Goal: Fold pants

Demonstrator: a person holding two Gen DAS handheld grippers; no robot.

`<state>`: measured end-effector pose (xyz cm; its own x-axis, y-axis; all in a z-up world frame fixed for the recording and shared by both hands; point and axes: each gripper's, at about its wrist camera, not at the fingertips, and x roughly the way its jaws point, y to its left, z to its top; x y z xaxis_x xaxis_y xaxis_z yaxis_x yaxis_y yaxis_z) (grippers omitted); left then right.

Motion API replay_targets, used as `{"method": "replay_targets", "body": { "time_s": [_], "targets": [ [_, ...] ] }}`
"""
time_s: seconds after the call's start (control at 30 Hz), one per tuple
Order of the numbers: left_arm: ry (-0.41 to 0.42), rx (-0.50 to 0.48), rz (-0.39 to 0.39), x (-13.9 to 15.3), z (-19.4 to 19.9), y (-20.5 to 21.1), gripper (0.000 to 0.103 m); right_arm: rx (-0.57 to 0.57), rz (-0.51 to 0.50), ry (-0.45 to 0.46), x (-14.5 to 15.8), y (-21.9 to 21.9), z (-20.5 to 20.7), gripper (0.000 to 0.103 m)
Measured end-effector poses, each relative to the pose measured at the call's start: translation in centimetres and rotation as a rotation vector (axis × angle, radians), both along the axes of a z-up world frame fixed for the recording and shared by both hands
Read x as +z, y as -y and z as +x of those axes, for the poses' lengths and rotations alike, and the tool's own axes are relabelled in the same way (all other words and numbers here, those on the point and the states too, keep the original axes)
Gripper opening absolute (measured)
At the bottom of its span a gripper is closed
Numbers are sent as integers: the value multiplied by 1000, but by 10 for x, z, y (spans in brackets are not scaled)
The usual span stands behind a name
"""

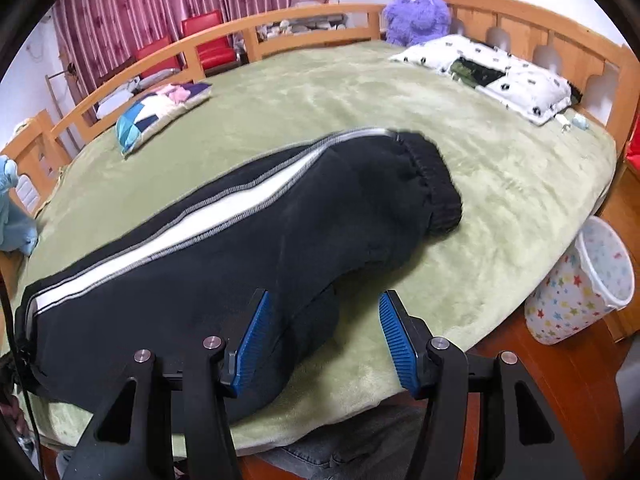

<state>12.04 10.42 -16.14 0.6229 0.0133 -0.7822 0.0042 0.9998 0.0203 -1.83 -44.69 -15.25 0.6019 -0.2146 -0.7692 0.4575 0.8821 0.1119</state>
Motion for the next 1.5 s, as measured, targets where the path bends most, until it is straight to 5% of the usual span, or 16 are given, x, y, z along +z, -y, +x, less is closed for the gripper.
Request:
{"method": "replay_targets", "body": {
  "time_s": [0.13, 0.3, 0.4, 0.53, 0.63, 0.9, 1.13, 1.5],
  "targets": [
    [93, 92, 26, 34, 27, -44, 16, 0, -9, 46, 20, -9, 6, 57],
    [107, 182, 4, 50, 69, -90, 18, 30, -23, 44, 25, -32, 21, 56],
    [122, 227, 8, 65, 79, -104, 28, 30, -18, 28, 21, -38, 26, 57],
    [190, 223, 8, 85, 68, -107, 60, 27, 27, 31, 16, -45, 32, 57],
    [182, 174, -38, 85, 48, -108, 60, 58, 45, 36, 16, -56, 39, 57],
    [49, 132, -228, 37, -32, -121, 60, 162, 79, 54, 9, -88, 43, 57],
    [-27, 283, -385, -25, -89, -146, 60, 220, 109, 39, -10, -100, 39, 57],
    [-32, 452, -492, -66, -45, -182, 66, 157, 85, -4, -17, -90, 30, 57]
  ]
}}
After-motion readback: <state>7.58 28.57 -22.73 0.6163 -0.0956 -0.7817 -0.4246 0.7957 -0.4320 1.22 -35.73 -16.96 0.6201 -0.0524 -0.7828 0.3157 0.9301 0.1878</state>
